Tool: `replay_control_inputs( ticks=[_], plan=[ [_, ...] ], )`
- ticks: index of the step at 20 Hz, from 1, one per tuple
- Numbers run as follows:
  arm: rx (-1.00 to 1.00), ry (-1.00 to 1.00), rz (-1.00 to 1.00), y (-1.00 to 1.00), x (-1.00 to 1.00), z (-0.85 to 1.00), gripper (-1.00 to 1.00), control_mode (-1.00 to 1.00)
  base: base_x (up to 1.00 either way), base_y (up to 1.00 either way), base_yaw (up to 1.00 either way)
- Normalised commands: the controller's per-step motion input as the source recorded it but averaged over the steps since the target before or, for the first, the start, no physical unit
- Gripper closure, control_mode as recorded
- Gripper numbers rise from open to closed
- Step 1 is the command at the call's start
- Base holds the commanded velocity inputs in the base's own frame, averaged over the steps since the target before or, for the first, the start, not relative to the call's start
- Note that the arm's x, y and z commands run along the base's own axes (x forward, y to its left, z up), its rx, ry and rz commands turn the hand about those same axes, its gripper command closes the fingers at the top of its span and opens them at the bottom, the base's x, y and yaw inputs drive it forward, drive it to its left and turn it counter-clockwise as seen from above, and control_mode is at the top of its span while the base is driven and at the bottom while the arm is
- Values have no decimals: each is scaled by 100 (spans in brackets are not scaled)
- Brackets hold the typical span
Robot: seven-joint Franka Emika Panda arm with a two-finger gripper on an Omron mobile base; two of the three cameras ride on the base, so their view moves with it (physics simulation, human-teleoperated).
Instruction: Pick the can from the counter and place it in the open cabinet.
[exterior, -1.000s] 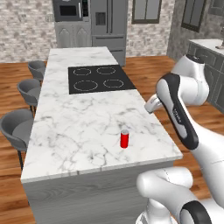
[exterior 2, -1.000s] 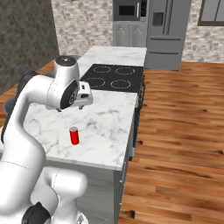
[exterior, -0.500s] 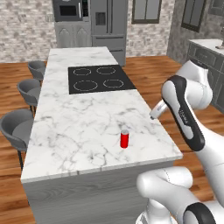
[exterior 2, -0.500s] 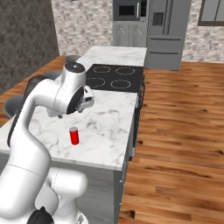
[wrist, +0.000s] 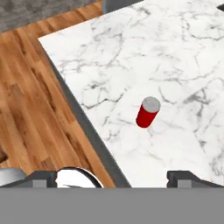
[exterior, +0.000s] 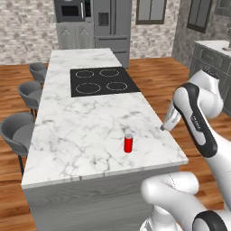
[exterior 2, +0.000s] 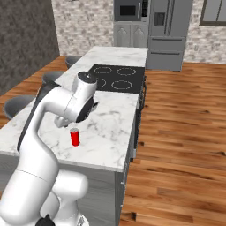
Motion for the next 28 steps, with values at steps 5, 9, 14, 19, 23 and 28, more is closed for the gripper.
replay_control_inputs(
  ticks=[5,9,14,19,23,28],
  plan=[
    [3,-21,21,-2,-1,-40,-100,-100,0,0,0],
    [8,-22,19,-4,0,-30,-100,-100,0,0,0],
    [10,-15,16,-5,0,-25,-100,-100,0,0,0],
    [12,-8,16,-14,0,-19,-100,-100,0,0,0],
    [12,-5,18,-14,0,-20,-100,-100,0,0,0],
    [15,-2,12,-14,0,-9,-100,-100,0,0,0]
  ],
)
